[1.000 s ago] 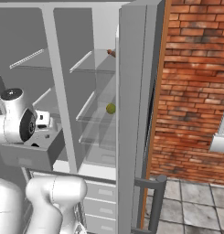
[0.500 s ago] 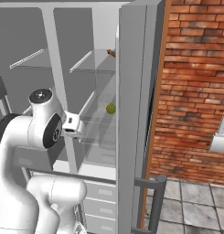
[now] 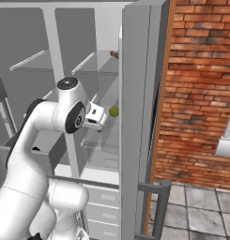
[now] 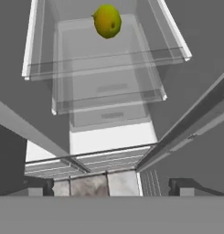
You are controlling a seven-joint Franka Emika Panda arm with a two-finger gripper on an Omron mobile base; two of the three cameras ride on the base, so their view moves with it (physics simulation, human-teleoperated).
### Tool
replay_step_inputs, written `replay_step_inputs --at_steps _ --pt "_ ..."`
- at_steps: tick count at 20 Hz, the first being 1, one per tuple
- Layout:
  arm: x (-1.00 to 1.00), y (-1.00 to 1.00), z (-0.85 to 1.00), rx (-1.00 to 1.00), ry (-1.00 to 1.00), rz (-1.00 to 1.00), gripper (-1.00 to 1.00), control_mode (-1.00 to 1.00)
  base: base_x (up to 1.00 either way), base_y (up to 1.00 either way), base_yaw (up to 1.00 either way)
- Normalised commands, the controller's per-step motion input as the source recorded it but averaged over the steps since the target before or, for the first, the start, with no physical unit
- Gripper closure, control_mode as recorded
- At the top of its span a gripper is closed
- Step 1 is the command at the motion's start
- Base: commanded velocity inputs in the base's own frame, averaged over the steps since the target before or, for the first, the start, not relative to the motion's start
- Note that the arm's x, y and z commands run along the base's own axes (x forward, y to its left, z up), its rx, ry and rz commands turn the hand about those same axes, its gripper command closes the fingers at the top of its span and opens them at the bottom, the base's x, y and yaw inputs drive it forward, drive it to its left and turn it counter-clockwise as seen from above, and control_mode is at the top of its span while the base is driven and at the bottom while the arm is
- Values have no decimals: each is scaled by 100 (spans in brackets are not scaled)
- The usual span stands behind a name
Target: Take the pear and eggplant from the fridge shelf and place them in the freezer drawer to begin freezing them.
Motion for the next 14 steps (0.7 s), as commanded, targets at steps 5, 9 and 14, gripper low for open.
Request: replay_step_inputs --at_steps 5,9,14 --pt "82 -3 0 0 0 -7 -100 -100 0 0 0" --pt "56 -3 0 0 0 0 -100 -100 0 0 0" --pt "34 -10 -5 0 0 0 -100 -100 0 0 0"
